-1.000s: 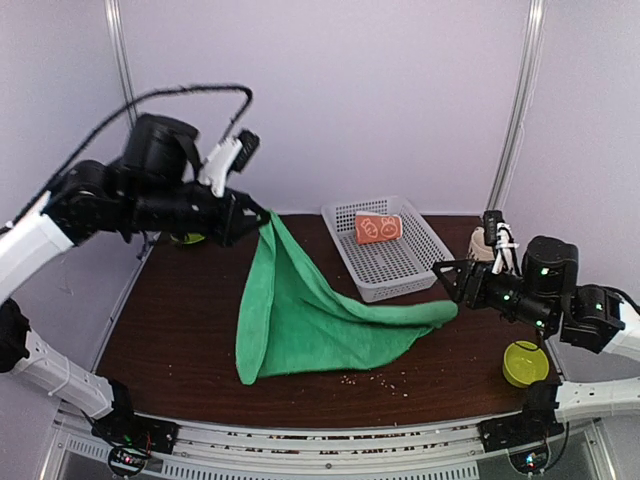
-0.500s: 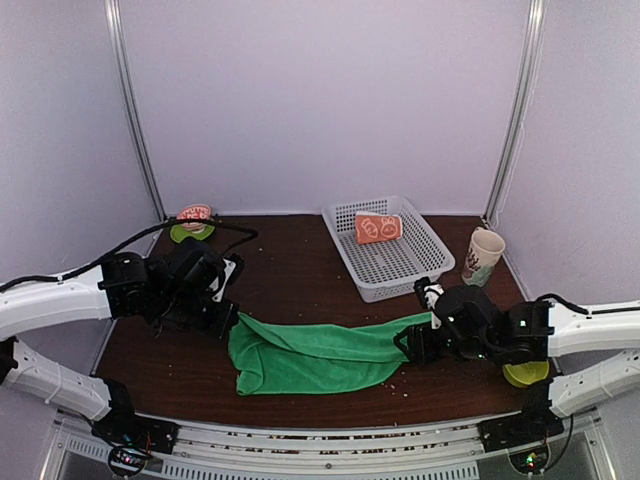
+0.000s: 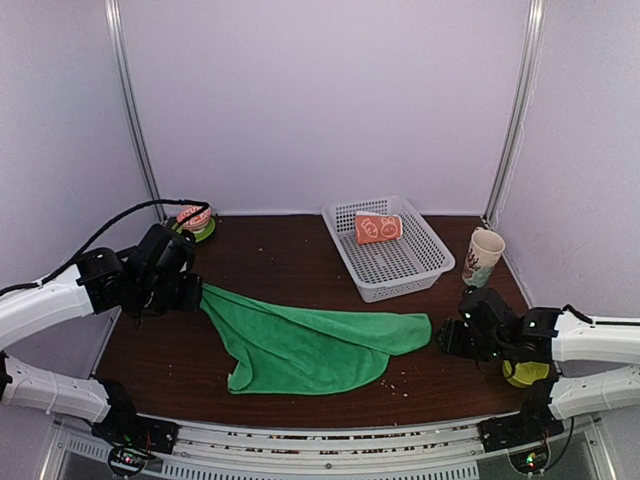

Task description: Roll the towels

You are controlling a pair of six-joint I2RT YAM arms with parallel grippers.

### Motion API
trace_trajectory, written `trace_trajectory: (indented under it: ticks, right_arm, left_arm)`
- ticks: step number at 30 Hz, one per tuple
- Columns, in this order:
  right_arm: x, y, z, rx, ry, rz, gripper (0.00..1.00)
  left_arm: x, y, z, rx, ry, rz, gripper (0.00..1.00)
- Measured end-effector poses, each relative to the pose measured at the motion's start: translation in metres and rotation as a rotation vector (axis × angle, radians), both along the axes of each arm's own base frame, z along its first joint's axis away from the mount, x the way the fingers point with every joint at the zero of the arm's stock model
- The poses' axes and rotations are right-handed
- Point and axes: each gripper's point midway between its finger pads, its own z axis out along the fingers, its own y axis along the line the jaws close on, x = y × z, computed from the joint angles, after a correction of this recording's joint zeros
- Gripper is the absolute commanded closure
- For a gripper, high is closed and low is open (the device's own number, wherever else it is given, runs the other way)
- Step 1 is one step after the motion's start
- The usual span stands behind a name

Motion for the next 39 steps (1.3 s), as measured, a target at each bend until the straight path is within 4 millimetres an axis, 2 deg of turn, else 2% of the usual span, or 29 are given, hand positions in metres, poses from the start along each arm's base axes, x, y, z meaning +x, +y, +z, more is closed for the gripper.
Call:
trace_trajectory:
  ticks: [4, 10, 19, 28, 30, 35, 39]
  right_arm:
    - [0.0, -0.001, -0.02, 0.007, 0.06, -0.029, 0.4]
    - [0.001, 0.022, -0.04, 0.048, 0.146, 0.014, 0.41]
    - [0.02, 0.054, -0.027, 0.186, 0.098, 0.022, 0.42]
    - [0.031, 0.082, -0.038, 0.246, 0.135, 0.045, 0.46]
    - [0.035, 0.088, -0.037, 0.259, 0.134, 0.048, 0.51]
    - [0.043, 0.098, -0.044, 0.281, 0.143, 0.039, 0.83]
    - [0.042, 0.102, -0.042, 0.299, 0.139, 0.038, 0.98]
  left_arm:
    - [0.001, 0.007, -0.001, 0.005, -0.007, 0.02, 1.0]
    - [0.0, 0.006, -0.02, 0.037, 0.033, 0.015, 1.0]
    - [0.002, 0.002, -0.026, 0.032, 0.037, 0.009, 1.0]
    - [0.005, -0.002, -0.034, 0.046, 0.055, -0.001, 1.0]
    - [0.005, -0.002, -0.034, 0.047, 0.055, -0.003, 1.0]
    - [0.003, -0.002, -0.037, 0.05, 0.063, -0.007, 1.0]
    - [0.002, -0.002, -0.039, 0.05, 0.069, -0.01, 1.0]
